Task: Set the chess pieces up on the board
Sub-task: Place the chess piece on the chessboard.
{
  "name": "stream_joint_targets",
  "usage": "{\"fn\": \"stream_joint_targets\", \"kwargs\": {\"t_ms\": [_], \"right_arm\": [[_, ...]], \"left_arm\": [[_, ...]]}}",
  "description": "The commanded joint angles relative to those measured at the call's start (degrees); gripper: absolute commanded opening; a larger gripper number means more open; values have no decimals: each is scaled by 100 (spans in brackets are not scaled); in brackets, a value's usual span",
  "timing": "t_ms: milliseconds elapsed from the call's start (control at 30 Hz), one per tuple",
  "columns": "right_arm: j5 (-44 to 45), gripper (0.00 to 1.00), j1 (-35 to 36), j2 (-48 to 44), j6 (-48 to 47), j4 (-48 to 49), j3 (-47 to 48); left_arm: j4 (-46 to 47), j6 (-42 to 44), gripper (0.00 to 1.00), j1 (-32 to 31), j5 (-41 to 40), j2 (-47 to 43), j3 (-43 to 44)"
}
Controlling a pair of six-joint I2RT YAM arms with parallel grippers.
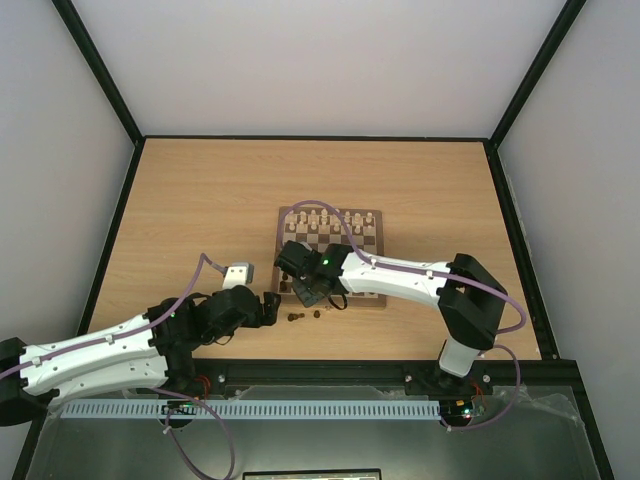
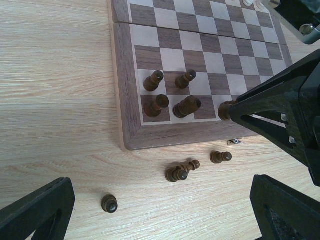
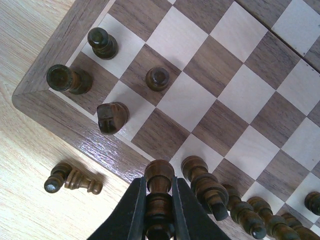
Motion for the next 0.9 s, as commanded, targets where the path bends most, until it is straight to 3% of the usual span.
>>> {"fn": "stream_joint_targets", "kwargs": {"t_ms": [0,867], "right_arm": [[-37,6,-51,85,-119,-86,187],[-375,7,-357,544,-346,276,197]], "left_arm": [[-100,51,99,-31,-138,0,133],[-88,50,99,-30,-169,91,179]]}}
